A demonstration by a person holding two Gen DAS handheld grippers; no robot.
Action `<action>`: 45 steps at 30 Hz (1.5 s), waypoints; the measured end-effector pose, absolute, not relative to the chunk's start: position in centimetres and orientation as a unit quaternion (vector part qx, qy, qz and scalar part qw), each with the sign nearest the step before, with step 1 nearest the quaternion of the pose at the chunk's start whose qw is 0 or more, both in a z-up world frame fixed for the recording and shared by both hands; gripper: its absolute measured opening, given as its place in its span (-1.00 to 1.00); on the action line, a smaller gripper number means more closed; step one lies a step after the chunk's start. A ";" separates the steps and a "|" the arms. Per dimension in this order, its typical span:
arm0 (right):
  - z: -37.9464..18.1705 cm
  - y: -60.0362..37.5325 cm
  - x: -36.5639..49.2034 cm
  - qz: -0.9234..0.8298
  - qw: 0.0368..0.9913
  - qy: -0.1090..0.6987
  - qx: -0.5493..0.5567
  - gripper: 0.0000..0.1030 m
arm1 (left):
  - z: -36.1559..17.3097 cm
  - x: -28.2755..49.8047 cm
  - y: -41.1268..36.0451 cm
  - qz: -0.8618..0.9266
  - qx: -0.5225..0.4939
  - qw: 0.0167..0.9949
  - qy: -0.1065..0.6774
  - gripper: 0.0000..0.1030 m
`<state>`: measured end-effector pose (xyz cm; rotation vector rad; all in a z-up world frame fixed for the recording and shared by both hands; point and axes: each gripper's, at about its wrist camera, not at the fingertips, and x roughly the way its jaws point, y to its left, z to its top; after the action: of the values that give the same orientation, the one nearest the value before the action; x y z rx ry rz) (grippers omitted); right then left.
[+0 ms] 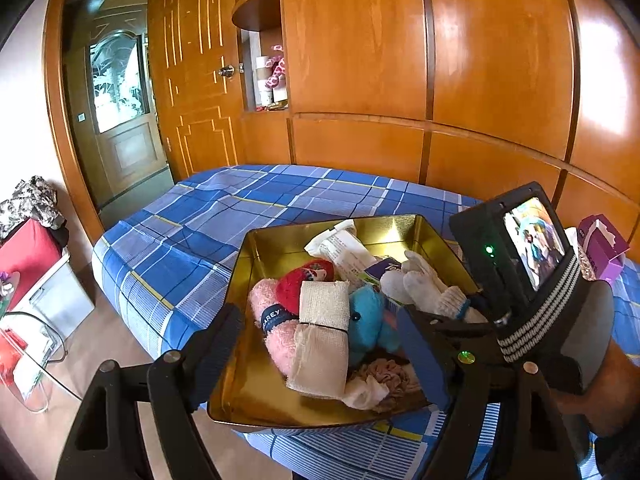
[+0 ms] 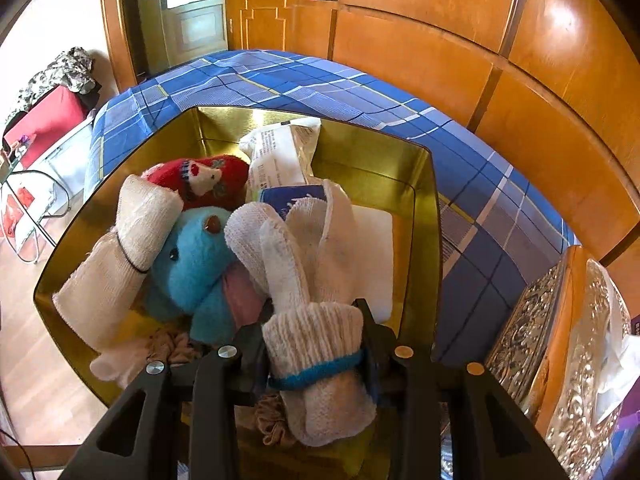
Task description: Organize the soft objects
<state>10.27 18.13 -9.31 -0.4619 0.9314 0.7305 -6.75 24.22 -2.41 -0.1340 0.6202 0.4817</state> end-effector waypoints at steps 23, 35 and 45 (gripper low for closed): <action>-3.7 12.2 7.8 0.282 0.882 0.349 -0.141 0.38 | -2.0 -7.1 23.3 0.246 -0.068 0.923 0.289 0.85; -3.0 8.0 6.1 0.232 0.909 0.334 -0.090 0.39 | -1.5 -7.4 21.8 0.245 -0.063 0.927 0.275 0.99; -2.8 7.6 5.4 0.228 0.913 0.328 -0.089 0.39 | -1.4 -7.5 21.5 0.244 -0.066 0.927 0.276 0.99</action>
<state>5.44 7.60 -2.82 -0.1836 0.6756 0.4692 -7.51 21.50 -1.41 -0.1360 0.5659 0.5009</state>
